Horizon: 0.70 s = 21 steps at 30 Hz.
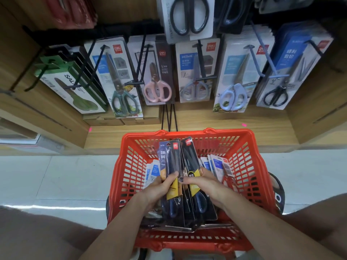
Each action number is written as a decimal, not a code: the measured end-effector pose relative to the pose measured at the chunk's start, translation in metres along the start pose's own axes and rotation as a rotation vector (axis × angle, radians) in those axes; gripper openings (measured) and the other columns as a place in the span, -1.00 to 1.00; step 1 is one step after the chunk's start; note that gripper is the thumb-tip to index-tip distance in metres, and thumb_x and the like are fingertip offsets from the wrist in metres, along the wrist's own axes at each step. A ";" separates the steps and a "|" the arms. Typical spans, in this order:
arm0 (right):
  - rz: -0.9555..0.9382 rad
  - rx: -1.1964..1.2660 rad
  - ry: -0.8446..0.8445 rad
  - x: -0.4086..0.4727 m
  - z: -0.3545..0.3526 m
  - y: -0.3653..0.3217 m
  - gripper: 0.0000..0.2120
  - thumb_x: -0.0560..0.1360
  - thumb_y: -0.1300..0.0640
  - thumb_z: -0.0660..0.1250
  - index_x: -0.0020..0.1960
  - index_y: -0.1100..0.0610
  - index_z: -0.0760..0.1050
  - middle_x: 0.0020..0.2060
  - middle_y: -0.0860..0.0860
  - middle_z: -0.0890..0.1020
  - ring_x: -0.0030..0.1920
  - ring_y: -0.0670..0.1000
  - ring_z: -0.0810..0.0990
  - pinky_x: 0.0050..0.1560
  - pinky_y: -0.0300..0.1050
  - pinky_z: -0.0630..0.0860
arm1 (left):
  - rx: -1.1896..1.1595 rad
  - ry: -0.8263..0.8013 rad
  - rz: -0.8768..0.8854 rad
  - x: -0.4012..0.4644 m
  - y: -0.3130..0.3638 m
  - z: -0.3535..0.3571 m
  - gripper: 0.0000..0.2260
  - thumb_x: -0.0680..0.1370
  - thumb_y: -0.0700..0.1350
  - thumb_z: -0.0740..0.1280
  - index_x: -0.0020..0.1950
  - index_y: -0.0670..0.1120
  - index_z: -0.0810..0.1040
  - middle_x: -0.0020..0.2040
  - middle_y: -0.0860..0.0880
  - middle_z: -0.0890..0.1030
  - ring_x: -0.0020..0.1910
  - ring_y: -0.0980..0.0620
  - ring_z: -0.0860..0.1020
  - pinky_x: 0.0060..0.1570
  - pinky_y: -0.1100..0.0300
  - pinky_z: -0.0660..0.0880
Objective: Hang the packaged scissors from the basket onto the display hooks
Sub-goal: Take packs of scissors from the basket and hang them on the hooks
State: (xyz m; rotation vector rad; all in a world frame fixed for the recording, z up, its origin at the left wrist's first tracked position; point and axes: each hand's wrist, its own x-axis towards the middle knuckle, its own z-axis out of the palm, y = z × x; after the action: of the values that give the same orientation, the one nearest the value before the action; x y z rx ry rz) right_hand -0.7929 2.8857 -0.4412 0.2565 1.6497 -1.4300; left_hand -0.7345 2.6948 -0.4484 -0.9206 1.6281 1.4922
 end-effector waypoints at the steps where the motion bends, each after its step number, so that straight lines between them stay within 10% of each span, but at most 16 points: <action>1: -0.007 0.002 -0.008 -0.007 -0.002 -0.005 -0.28 0.28 -0.14 0.65 0.36 -0.14 0.43 0.36 -0.09 0.52 0.27 -0.09 0.49 0.23 -0.10 0.41 | -0.029 0.002 0.037 -0.006 0.003 0.003 0.10 0.32 0.60 0.37 0.67 0.00 0.19 0.55 -0.06 0.43 0.48 -0.09 0.42 0.55 -0.14 0.24; 3: -0.015 0.028 -0.034 -0.025 -0.004 -0.015 -0.46 0.27 -0.15 0.65 0.14 -0.22 0.46 0.18 -0.21 0.56 0.11 -0.25 0.48 0.06 -0.20 0.38 | -0.075 0.017 0.113 -0.020 0.009 0.009 0.14 0.30 0.59 0.38 0.69 -0.01 0.15 0.58 -0.07 0.40 0.52 -0.09 0.41 0.58 -0.17 0.24; 13: -0.251 0.057 -0.006 -0.100 -0.023 -0.073 -0.53 0.39 -0.03 0.62 0.26 -0.08 0.60 0.12 -0.16 0.74 0.17 -0.16 0.68 0.39 0.04 0.46 | -0.015 0.141 0.369 -0.090 0.064 0.022 0.26 0.10 0.82 0.05 0.66 0.15 0.25 0.60 -0.06 0.41 0.53 -0.07 0.42 0.58 -0.24 0.25; 18: -0.379 0.079 0.053 -0.128 -0.028 -0.088 -0.62 0.40 -0.09 0.61 -0.01 -0.32 0.41 -0.26 -0.65 0.53 -0.21 -0.62 0.48 -0.12 -0.37 0.44 | -0.111 0.150 0.443 -0.120 0.085 0.012 -0.38 0.65 0.41 0.08 0.57 0.06 0.39 0.41 -0.08 0.47 0.26 -0.01 0.52 0.47 -0.03 0.30; 21: -0.451 0.036 0.141 -0.148 -0.032 -0.104 -0.74 0.40 -0.18 0.58 -0.04 -0.43 0.56 -0.17 -0.57 0.61 -0.15 -0.57 0.54 -0.14 -0.40 0.42 | -0.013 0.141 0.447 -0.139 0.107 0.010 -0.51 0.50 0.47 0.33 0.37 0.32 0.52 0.31 0.27 0.60 0.17 0.29 0.55 0.18 0.29 0.40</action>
State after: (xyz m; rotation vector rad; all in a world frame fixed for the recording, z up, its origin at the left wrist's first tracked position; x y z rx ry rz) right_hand -0.7940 2.9391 -0.2648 0.0008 1.8777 -1.8098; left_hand -0.7621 2.7163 -0.2757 -0.7090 2.0259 1.7637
